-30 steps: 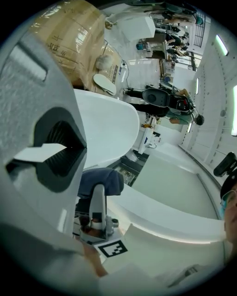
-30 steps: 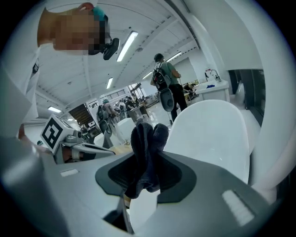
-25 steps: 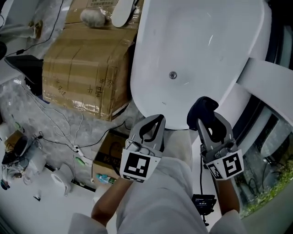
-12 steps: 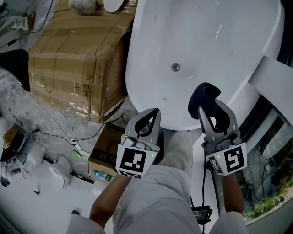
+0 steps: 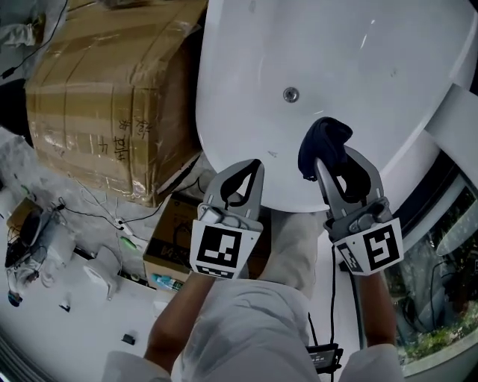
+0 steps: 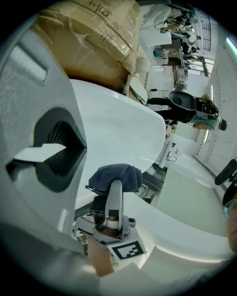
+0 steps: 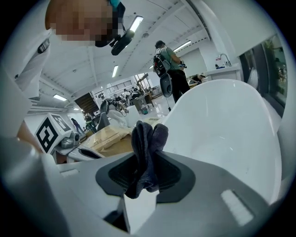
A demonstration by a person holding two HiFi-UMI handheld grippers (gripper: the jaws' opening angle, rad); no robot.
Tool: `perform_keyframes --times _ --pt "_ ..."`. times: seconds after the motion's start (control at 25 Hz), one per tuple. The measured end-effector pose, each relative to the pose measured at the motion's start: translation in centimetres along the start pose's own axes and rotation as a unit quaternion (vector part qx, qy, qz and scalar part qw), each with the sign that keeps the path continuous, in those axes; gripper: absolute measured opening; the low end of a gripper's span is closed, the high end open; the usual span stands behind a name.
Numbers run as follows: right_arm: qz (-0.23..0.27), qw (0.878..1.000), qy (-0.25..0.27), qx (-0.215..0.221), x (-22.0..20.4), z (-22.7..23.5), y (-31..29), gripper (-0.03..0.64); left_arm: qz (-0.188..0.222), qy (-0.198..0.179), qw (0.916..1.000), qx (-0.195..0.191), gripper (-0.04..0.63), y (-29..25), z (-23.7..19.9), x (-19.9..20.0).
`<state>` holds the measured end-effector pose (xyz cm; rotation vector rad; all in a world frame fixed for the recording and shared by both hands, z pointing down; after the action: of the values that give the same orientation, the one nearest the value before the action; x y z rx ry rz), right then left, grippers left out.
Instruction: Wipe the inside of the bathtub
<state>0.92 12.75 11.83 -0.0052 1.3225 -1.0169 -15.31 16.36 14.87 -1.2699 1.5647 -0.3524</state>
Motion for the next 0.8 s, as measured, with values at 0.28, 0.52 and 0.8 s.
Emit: perform_keyframes --times 0.28,0.52,0.8 --pt "-0.013 1.0 -0.027 -0.005 -3.7 1.1 -2.1 0.118 -0.01 -0.024 0.9996 -0.004 -0.002 -2.5 -1.4 -1.0" --pt "-0.031 0.999 -0.01 0.005 -5.6 2.3 -3.9 0.118 -0.036 -0.084 0.9955 -0.025 -0.002 -5.1 -2.4 -1.0" --pt "-0.1 0.985 0.133 0.04 -7.2 2.7 -4.6 0.118 -0.081 -0.193 0.9747 -0.079 0.003 -7.4 -2.0 0.1"
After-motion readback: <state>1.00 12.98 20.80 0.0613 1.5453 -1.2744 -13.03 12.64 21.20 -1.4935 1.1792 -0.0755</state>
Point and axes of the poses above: the fingertips, and each gripper's own axes: y backward along the fingers, z to its right, x out of its top, the point moved 6 cm from there along y, backward along the fingers, and after that the axes turned 5 degrees about y, right-handed, at the moved point
